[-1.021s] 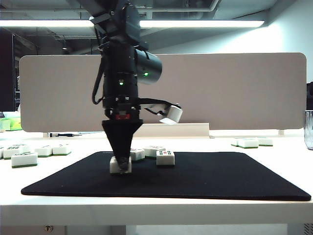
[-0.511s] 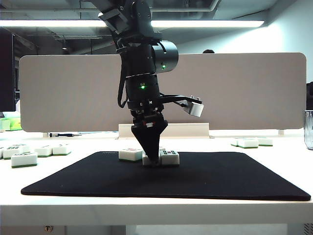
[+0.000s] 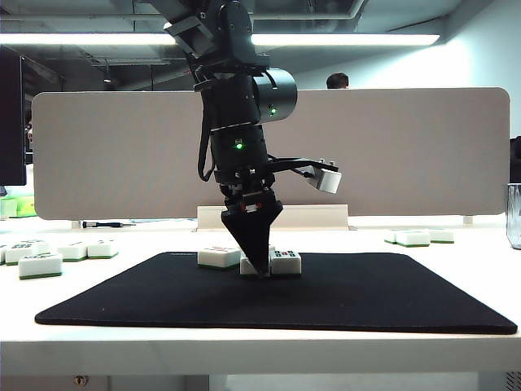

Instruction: Arrange four mahjong tiles into a neat stack, creating two layers of paired tiles.

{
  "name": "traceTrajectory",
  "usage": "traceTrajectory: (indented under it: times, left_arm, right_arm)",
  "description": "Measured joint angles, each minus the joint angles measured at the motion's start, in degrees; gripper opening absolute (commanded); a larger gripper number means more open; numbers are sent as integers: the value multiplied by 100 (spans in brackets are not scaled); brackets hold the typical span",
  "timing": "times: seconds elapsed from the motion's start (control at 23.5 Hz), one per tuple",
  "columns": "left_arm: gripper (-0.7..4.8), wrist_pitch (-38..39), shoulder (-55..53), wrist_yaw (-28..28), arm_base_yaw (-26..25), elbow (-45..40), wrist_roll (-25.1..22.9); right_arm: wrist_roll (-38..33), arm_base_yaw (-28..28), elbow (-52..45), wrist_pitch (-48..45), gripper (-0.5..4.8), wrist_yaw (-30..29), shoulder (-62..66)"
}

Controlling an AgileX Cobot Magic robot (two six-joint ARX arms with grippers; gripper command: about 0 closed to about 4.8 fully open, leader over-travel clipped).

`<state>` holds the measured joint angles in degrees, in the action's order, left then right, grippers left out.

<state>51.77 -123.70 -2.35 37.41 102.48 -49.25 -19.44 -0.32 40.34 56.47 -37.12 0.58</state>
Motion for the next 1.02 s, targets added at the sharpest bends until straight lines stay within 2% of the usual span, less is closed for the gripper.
traceTrajectory:
  times: [0.09, 0.17, 0.3, 0.47, 0.51, 0.6, 0.68, 1.02]
  left_arm:
    - [311, 227, 2, 0, 0, 74, 0]
    - [310, 890, 35, 2, 0, 466, 96]
    - [309, 1266, 116, 20, -9, 1008, 704]
    - [309, 815, 107, 20, -389, 1102, 2861]
    - [309, 804, 107, 22, -527, 1102, 3257]
    - [310, 796, 107, 22, -719, 1102, 3735]
    - [310, 737, 59, -13, -811, 1102, 3982]
    - [318, 752, -295, -160, -785, 1091, 4186]
  right_arm:
    - [0, 0, 0, -2, -1, 2, 0]
    - [0, 0, 0, 0, -1, 2, 0]
    - [0, 0, 0, 0, -1, 2, 0]
    - [0, 0, 0, 0, -1, 0, 0]
    - [-2, 0, 0, 0, -1, 2, 0]
    - [0, 0, 0, 0, -1, 0, 0]
    - [0, 0, 0, 0, -1, 0, 0]
    - [0, 0, 0, 0, -1, 0, 0]
